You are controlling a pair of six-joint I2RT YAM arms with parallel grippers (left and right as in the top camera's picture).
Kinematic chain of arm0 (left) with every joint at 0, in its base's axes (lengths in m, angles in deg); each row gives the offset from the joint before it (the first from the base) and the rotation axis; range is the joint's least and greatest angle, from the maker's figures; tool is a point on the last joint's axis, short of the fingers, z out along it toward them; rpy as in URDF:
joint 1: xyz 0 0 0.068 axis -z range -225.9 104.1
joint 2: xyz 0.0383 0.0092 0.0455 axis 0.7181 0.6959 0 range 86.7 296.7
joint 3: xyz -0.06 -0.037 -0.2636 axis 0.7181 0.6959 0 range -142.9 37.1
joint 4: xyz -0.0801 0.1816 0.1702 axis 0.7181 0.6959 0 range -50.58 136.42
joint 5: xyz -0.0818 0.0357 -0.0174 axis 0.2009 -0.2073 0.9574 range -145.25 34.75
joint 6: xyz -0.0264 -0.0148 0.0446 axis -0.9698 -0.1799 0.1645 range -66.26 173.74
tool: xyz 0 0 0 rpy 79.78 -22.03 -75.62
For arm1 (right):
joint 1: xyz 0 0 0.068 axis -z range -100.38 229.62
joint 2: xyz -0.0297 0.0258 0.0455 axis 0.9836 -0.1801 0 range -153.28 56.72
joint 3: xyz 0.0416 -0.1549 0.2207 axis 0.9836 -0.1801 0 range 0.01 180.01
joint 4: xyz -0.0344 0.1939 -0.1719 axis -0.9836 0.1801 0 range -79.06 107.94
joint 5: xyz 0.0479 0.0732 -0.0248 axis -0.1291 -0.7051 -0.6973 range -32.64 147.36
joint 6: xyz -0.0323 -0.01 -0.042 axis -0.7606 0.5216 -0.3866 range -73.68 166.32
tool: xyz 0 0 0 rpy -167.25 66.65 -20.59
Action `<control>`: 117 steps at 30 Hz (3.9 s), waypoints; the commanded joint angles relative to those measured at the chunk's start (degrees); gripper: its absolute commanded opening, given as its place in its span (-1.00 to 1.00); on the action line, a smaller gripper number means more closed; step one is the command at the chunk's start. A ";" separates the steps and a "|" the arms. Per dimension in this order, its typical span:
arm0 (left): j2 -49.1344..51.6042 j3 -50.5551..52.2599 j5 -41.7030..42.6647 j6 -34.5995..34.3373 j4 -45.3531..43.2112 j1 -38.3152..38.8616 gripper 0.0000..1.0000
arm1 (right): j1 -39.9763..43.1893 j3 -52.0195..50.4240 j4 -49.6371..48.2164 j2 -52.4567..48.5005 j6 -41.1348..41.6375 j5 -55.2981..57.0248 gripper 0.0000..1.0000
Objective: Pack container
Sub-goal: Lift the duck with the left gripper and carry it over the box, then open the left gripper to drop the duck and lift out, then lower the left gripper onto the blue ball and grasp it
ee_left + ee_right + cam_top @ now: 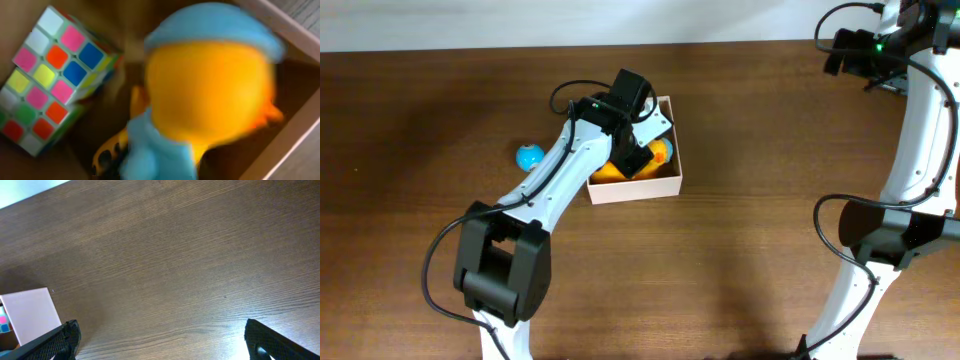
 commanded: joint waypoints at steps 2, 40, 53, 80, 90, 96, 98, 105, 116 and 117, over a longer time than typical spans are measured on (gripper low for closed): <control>0.33 -0.90 1.14 0.66 1.16 0.37 0.89 | 0.02 0.85 -0.02 1.53 0.44 -0.17 0.98; 0.15 -23.54 0.00 -15.76 14.29 -7.37 0.99 | 0.02 0.85 -0.02 1.53 0.44 -0.17 0.97; 0.33 -24.15 0.00 -36.02 22.64 -26.12 0.99 | 0.02 0.85 -0.02 1.53 0.44 -0.17 0.98; 1.90 -0.52 -1.86 -36.74 5.49 -27.39 0.99 | 0.02 0.85 -0.02 1.53 0.44 -0.17 0.97; 8.98 1.66 0.85 -32.94 1.97 -26.14 0.99 | 0.02 0.85 -0.02 1.53 0.44 -0.17 0.97; 11.45 1.68 -1.79 -32.96 0.20 -26.16 0.99 | 0.02 0.85 -0.02 1.53 0.44 -0.17 0.98; 11.61 1.68 -2.40 -32.96 -0.04 -26.16 0.99 | 0.02 0.85 -0.02 1.53 0.44 -0.17 0.97; 11.65 1.68 -4.52 -32.94 -1.49 -26.16 0.99 | 0.02 0.85 -0.02 1.53 0.44 -0.17 0.97; 11.65 1.68 -4.48 -32.94 -4.00 -26.14 0.95 | 0.02 0.85 -0.02 1.53 0.44 -0.17 0.97; 11.65 1.68 -4.48 -32.94 -3.98 -26.16 0.86 | 0.02 0.85 -0.02 1.53 0.44 -0.17 0.97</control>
